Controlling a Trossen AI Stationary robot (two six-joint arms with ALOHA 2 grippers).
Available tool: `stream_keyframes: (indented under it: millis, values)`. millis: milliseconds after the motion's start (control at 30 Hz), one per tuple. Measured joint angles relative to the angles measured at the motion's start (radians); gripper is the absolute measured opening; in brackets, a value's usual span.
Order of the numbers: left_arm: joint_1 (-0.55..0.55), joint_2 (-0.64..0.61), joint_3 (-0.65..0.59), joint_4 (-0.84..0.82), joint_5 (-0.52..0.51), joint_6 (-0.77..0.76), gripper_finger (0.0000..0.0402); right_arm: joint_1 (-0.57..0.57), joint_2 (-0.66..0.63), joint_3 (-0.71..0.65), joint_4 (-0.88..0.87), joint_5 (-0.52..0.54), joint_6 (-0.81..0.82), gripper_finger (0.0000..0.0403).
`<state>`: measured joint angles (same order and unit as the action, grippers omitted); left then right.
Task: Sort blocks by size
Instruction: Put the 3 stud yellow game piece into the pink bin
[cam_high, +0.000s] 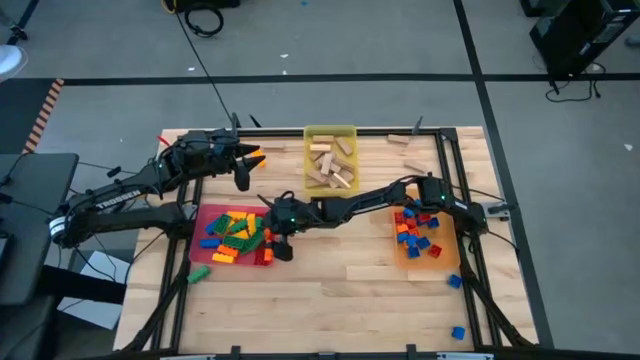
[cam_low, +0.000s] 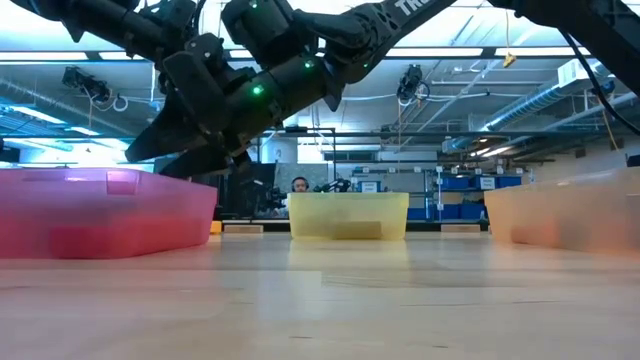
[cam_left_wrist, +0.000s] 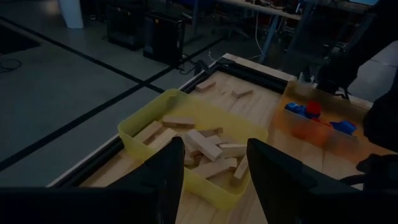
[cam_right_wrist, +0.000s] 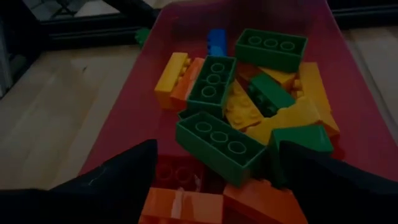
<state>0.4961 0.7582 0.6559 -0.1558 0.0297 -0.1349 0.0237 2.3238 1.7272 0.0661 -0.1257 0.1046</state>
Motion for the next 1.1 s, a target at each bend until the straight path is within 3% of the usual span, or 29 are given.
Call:
stream_keyframes:
  millis: [400,533,733,967,1100]
  values:
    - [0.000,0.000,0.000,-0.005,0.000,0.001,0.0183,-0.020,-0.094,0.020,-0.166,0.054,0.002,0.0321]
    - [0.000,0.000,0.000,-0.021,0.000,0.002,0.0183,-0.048,-0.161,0.014,-0.236,0.055,0.043,0.0271]
    - [0.000,0.000,0.000,-0.042,0.000,0.003,0.0183,-0.087,-0.277,-0.058,-0.404,0.057,0.045,0.0151]
    - [0.000,0.000,0.000,-0.050,0.000,0.001,0.0183,-0.114,-0.485,-0.322,-0.353,0.058,0.100,0.0015]
    - [-0.007,0.000,0.000,-0.060,-0.021,0.001,0.0183,-0.110,-0.648,-0.550,-0.245,0.102,0.223,0.0027]
